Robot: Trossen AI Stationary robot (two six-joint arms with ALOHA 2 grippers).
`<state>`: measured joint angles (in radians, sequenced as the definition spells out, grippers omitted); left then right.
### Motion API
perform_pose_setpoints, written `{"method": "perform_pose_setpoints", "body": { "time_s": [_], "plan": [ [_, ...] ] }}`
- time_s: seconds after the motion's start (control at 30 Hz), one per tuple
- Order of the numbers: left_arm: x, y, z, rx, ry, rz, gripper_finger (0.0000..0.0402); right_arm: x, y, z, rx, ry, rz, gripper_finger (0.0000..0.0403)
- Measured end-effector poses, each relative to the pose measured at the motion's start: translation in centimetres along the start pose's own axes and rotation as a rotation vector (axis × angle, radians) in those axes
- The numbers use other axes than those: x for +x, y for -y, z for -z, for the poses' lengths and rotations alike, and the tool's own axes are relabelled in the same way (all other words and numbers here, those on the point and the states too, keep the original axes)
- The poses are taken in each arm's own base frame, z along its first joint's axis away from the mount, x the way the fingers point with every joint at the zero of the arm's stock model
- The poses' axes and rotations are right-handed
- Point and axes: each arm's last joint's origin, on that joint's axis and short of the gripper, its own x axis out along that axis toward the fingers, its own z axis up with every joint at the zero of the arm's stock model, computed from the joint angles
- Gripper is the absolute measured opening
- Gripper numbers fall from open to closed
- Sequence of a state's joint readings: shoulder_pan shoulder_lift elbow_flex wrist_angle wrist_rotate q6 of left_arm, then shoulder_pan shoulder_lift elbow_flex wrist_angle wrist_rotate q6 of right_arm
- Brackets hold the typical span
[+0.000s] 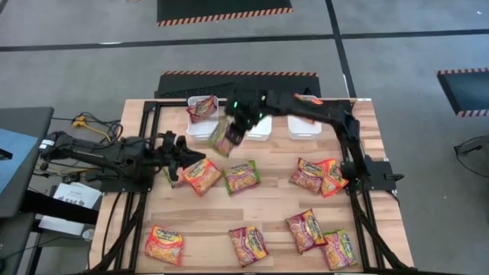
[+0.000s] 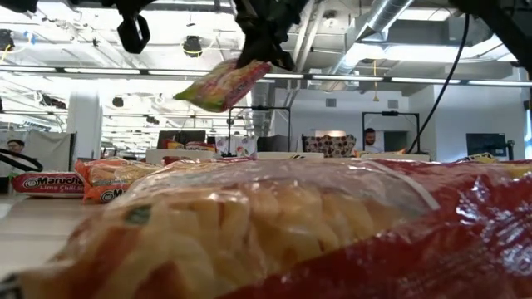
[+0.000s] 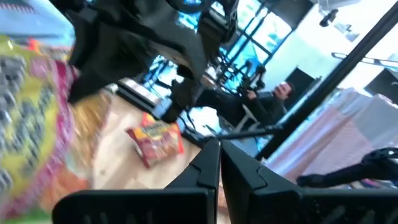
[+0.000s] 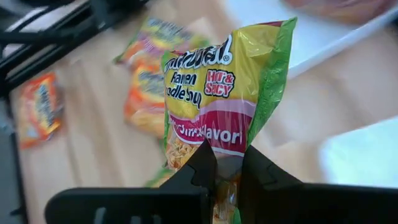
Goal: Sort Maruchan noodles
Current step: Put the green noodle pack into the middle white bin
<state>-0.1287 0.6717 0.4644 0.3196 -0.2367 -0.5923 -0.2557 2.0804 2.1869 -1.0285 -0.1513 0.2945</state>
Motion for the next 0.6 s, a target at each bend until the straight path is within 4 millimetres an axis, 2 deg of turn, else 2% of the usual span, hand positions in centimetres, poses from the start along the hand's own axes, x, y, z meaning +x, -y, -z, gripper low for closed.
{"method": "perform_pose_setpoints", "body": {
  "time_s": [0.13,0.27,0.5,0.6],
  "plan": [
    [-0.1,-0.5,-0.6,0.030,0.036,-0.027,0.0000,-1.9,3.9,-1.2,-0.002,0.015,0.063,0.0051],
    [-0.1,-1.0,-1.1,0.038,0.072,-0.069,0.0000,-3.6,7.5,-1.4,0.030,-0.005,0.150,0.0051],
    [0.0,-2.4,-1.8,0.053,0.106,-0.167,0.0000,-5.5,11.4,-1.4,0.055,0.021,0.213,0.0051],
    [-0.1,-3.1,-2.1,0.058,0.128,-0.207,0.0000,-5.7,13.2,-0.7,0.087,-0.001,0.237,0.0051]
  ]
}}
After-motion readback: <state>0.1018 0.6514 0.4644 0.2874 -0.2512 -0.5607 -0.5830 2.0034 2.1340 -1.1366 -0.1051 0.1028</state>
